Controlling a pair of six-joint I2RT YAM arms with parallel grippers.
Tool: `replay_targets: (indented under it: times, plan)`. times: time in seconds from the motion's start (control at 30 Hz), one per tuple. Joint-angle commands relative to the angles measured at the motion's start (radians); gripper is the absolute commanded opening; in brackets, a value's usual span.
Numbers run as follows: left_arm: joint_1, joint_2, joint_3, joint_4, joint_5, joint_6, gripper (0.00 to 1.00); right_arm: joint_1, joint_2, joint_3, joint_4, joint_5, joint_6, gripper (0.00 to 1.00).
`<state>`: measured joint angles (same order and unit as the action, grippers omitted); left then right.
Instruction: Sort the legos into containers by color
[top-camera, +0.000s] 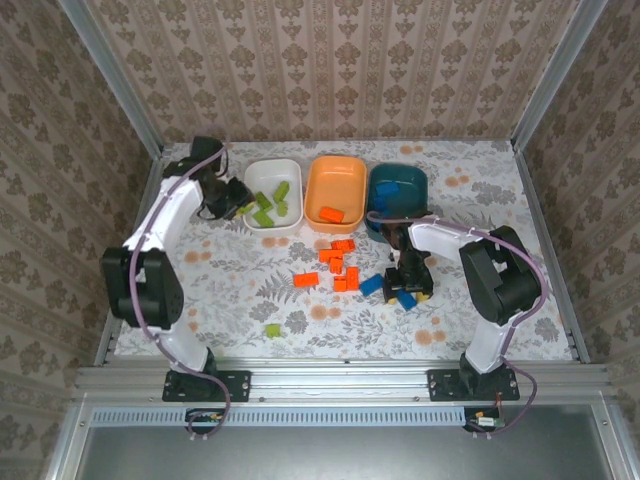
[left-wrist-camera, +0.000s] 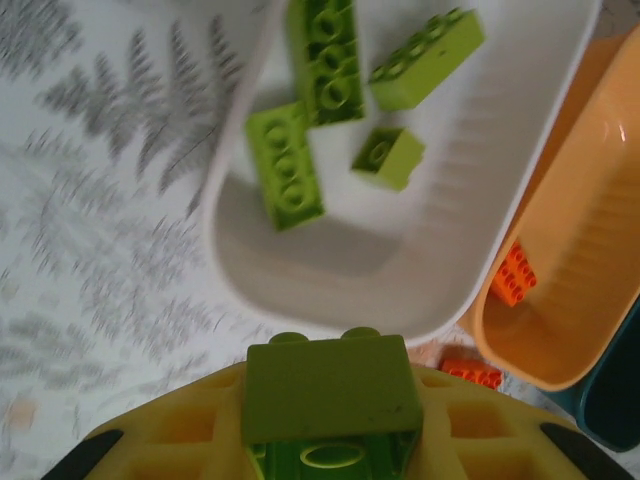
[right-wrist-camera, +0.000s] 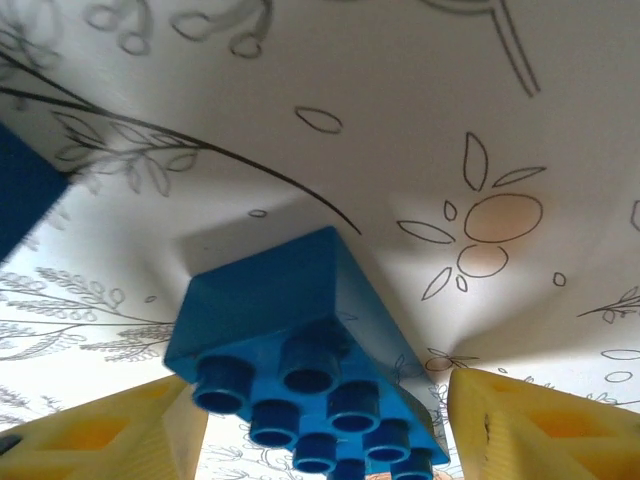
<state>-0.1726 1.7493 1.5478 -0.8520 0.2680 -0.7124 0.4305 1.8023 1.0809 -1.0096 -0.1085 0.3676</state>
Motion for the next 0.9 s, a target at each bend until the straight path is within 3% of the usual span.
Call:
replay_targets:
  times: [0.0,0.1,0.27,0.43,0.67,0.87]
  plan:
    - [-0.021,0.115,0.131,-0.104,-0.043,0.111,0.32,0.006,0.001,-0.028,0.008,-0.005,0.017,0.61]
    - [-0.038,0.206,0.232,-0.132,-0.054,0.140,0.32,0.006,-0.022,-0.039,0.015,-0.001,0.036,0.53]
    - [-0.047,0.313,0.331,-0.160,-0.067,0.166,0.34,0.007,-0.053,-0.042,0.017,-0.015,0.069,0.48]
    - [-0.048,0.370,0.385,-0.163,-0.053,0.171,0.48,0.008,-0.091,-0.054,0.020,-0.034,0.091,0.44]
    - [-0.049,0.349,0.388,-0.163,-0.041,0.164,0.59,0.008,-0.102,-0.050,0.012,-0.033,0.085,0.42]
    - [-0.045,0.224,0.305,-0.132,-0.056,0.162,0.65,0.009,-0.115,-0.046,0.017,-0.039,0.077,0.40]
